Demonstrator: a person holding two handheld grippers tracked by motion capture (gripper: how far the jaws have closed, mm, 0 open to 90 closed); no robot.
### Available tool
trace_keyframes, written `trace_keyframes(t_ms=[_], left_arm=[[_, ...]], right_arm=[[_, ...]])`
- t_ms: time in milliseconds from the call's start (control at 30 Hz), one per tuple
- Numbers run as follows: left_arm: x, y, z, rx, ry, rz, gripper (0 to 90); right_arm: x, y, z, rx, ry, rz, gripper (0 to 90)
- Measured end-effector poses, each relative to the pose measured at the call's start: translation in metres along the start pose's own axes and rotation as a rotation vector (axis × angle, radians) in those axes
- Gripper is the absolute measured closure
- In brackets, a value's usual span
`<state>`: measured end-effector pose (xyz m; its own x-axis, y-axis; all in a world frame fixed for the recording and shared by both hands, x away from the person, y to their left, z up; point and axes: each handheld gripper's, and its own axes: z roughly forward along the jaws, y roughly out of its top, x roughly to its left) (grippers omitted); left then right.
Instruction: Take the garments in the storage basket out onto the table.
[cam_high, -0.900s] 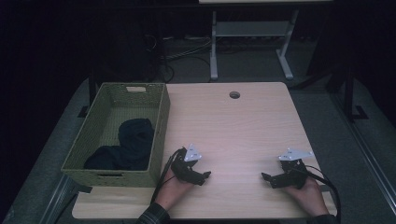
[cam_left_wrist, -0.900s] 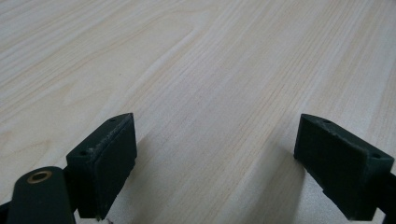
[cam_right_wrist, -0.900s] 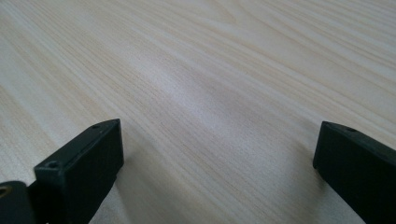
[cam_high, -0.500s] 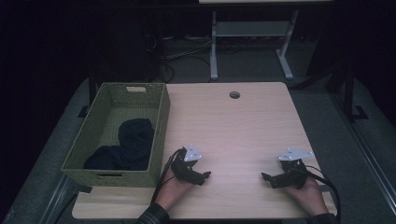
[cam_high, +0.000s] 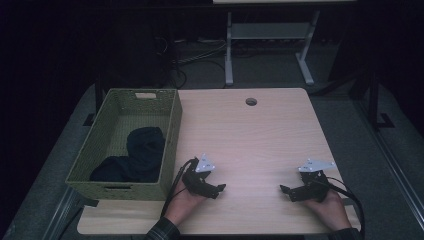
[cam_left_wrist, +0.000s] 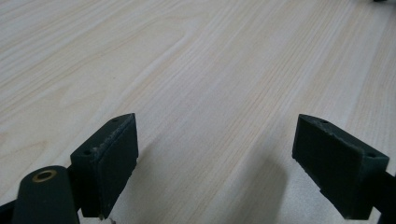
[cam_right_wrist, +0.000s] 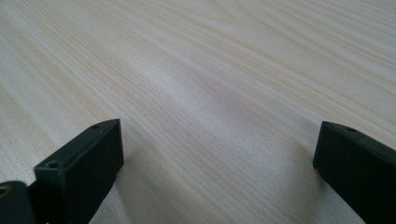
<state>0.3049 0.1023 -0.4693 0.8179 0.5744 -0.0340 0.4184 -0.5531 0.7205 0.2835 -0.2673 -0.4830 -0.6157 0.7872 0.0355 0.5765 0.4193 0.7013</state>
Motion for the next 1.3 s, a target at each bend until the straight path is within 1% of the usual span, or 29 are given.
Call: trace_keyframes(t_ms=[67, 167, 333, 433, 633, 867, 900, 1000, 1033, 1200, 1300], left_arm=[[0.000, 0.001, -0.001, 0.005, 0.008, 0.002, 14.1], [0.002, 0.003, -0.004, 0.004, 0.007, -0.008, 14.3], [0.005, 0.007, -0.010, 0.005, 0.017, -0.019, 14.4], [0.006, 0.010, -0.015, -0.004, 0.022, -0.031, 14.3], [0.007, 0.012, -0.021, 0.000, 0.033, -0.041, 14.5], [0.005, 0.021, -0.029, -0.001, 0.036, -0.030, 14.5], [0.005, 0.024, -0.030, 0.005, 0.033, -0.025, 14.4], [0.005, 0.027, -0.032, 0.005, 0.028, -0.023, 14.5], [0.006, 0.030, -0.034, 0.004, 0.024, -0.018, 14.5], [0.007, 0.035, -0.035, 0.007, 0.017, -0.016, 14.4], [0.008, 0.037, -0.035, 0.018, 0.019, -0.017, 14.4]], right_arm=[[0.000, 0.000, 0.000, -0.002, 0.001, -0.003, 1.3], [0.000, 0.000, 0.000, -0.002, 0.001, -0.002, 1.3], [0.000, 0.000, 0.000, -0.003, 0.001, -0.003, 1.3], [0.000, 0.000, 0.000, -0.002, 0.001, -0.003, 1.3], [0.000, 0.001, 0.001, -0.001, -0.002, 0.001, 1.3], [0.000, 0.001, 0.001, -0.001, -0.002, 0.001, 1.3], [0.000, 0.001, 0.001, -0.001, -0.002, 0.002, 1.3], [0.000, 0.001, 0.001, -0.001, -0.002, 0.001, 1.3], [0.000, 0.000, 0.001, -0.001, -0.002, 0.001, 1.3], [0.001, -0.001, -0.001, 0.000, -0.004, 0.008, 1.3], [0.001, -0.001, -0.001, 0.000, -0.005, 0.007, 1.3]])
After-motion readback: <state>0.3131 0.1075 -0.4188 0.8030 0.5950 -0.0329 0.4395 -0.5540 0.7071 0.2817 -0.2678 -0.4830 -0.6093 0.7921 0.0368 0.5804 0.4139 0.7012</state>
